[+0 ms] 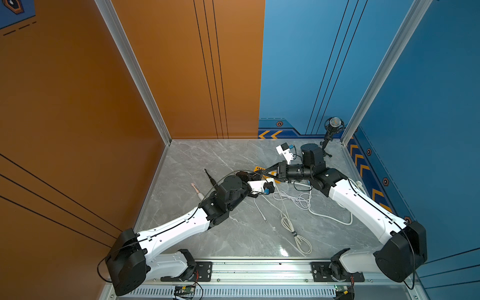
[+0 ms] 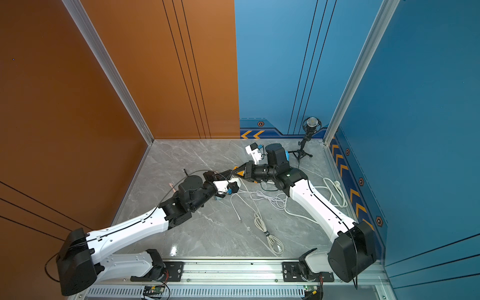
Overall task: Charge the electric toothbrush
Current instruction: Pick up the charging cable from the center of the board.
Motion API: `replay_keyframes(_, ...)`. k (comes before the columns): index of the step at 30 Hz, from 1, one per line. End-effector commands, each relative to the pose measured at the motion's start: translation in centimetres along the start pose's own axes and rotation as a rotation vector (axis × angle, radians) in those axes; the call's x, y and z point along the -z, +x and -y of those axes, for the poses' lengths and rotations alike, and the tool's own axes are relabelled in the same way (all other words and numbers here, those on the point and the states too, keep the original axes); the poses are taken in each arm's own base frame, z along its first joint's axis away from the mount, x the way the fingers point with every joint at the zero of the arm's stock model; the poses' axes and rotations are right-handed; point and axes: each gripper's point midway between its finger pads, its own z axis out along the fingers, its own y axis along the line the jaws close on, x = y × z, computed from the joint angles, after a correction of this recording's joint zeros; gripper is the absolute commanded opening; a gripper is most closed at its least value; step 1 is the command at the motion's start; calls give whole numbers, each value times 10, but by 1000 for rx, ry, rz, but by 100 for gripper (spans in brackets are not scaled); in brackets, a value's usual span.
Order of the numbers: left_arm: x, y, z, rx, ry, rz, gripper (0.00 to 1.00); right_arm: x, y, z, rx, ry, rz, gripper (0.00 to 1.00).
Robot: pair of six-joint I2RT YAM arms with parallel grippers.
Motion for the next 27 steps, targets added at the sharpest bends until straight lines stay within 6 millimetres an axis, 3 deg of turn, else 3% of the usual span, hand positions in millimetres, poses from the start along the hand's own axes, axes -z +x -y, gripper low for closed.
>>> replay_keyframes(1, 4, -31, -9, 10, 5, 131, 0, -1, -7, 3, 22, 8, 40, 7)
replay_keyframes(2, 5, -32, -6, 12, 14, 142, 3, 1, -8, 3, 35, 13, 47, 4)
replay_keyframes(3, 7, -34, -4, 18, 26, 156, 18, 3, -11, 3, 53, 19, 61, 2)
replay_keyframes(6, 15, -38, -1, 107, 61, 203, 86, 10, -16, -1, 146, 22, 93, 0)
replay_keyframes(7, 19, -39, -7, 204, 81, 210, 99, 14, -18, -3, 189, 26, 106, 0)
replay_keyframes(9, 26, -31, -20, 473, 155, 169, 98, 22, -20, -4, 298, 43, 129, 0)
replay_keyframes(12, 27, 1, -53, 1041, 186, -28, 96, 31, -20, -5, 467, 74, 160, 0)
replay_keyframes(15, 21, 10, -45, 1420, 336, -94, 79, 33, -18, -14, 562, 42, 181, 0)
replay_keyframes(20, 8, -6, -47, 1805, 479, 2, 70, 30, -12, -24, 628, 27, 169, 0)
replay_keyframes(27, -8, -7, -56, 2062, 571, 29, 63, 28, -9, -32, 645, 17, 194, 0)
